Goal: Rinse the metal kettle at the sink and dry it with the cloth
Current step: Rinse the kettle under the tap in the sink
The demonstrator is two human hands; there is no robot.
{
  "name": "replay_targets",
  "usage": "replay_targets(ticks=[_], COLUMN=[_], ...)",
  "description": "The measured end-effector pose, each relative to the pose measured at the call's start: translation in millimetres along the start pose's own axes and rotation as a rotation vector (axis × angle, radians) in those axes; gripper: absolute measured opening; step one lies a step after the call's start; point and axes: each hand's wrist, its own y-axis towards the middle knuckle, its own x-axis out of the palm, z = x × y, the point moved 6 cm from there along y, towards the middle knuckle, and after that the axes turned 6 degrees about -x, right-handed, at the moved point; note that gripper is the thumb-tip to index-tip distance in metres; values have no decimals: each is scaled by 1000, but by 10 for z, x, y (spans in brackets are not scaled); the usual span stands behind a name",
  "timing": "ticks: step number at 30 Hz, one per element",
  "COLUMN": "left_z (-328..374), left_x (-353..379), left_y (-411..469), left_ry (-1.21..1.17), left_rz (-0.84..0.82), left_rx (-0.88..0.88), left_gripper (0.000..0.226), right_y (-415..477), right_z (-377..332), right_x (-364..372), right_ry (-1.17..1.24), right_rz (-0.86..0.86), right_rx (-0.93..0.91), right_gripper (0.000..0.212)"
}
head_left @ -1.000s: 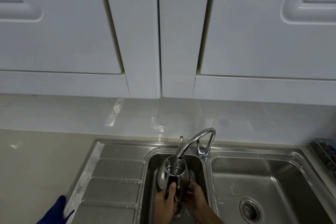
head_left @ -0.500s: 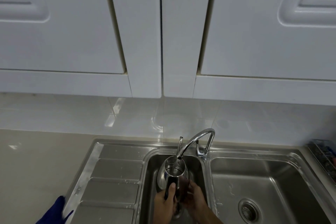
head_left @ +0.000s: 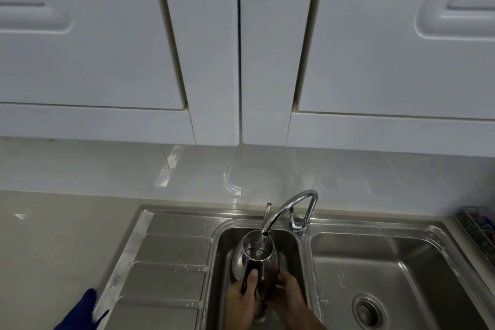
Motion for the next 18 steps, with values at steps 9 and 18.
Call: replay_targets(ticks=[9,18], left_z=[46,56], left_x=[-7,2], left_y=[-47,-81], left_ry=[2,-12], left_rz=[-10,-14], left_rx=[17,-9], left_gripper=[55,54], right_y=[-2,38], right_z=[-28,4], right_x=[-3,-12], right_ry=[15,28], right_rz=[-22,-8], right_rx=[-10,-8], right_gripper=[45,45])
